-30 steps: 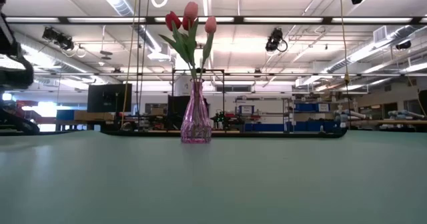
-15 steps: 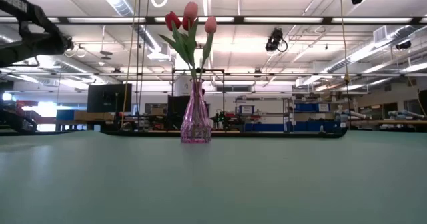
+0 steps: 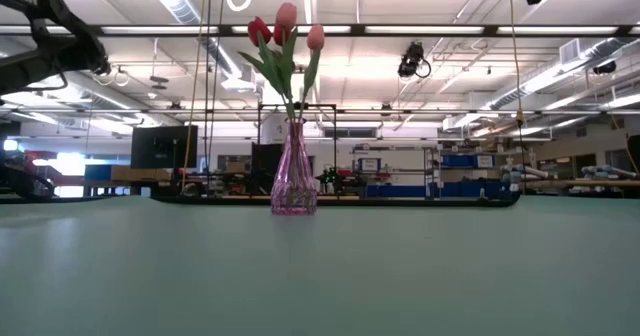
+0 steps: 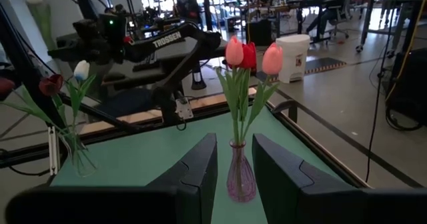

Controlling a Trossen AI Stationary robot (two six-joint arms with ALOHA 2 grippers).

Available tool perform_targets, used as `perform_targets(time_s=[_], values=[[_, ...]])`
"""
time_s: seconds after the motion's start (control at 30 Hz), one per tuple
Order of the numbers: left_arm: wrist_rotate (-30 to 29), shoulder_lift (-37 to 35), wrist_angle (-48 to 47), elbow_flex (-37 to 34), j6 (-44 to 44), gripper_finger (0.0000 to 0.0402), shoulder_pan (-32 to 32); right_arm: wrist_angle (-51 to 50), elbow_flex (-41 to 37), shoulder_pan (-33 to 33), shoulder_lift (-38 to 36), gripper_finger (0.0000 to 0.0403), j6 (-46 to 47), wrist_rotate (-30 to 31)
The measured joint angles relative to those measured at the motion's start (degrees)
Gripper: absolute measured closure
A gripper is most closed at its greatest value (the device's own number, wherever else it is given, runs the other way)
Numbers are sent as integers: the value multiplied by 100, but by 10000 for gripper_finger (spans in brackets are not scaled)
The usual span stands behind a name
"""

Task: Sort flowers into vase by color
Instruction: Put the white flower into the transparent vase

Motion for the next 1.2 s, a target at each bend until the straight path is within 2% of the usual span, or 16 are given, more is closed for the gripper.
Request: perform_targets(time_s=[0.3,0.43,0.6,1.03,1.2], values=[[-343,648,441,0,-69,394,20,16,-1,1,1,299,0,0],[-409,1039,1056,0,4,394,76,20,-1,0,2,298,0,0],[-387,1309,1887,0,570,393,77,27,0,1,2,298,0,0],[-397,1570,2053,0,796,391,77,31,-1,0,0,298,0,1],[-424,1572,2047,0,845,367,196,31,-2,1,2,298,0,0]])
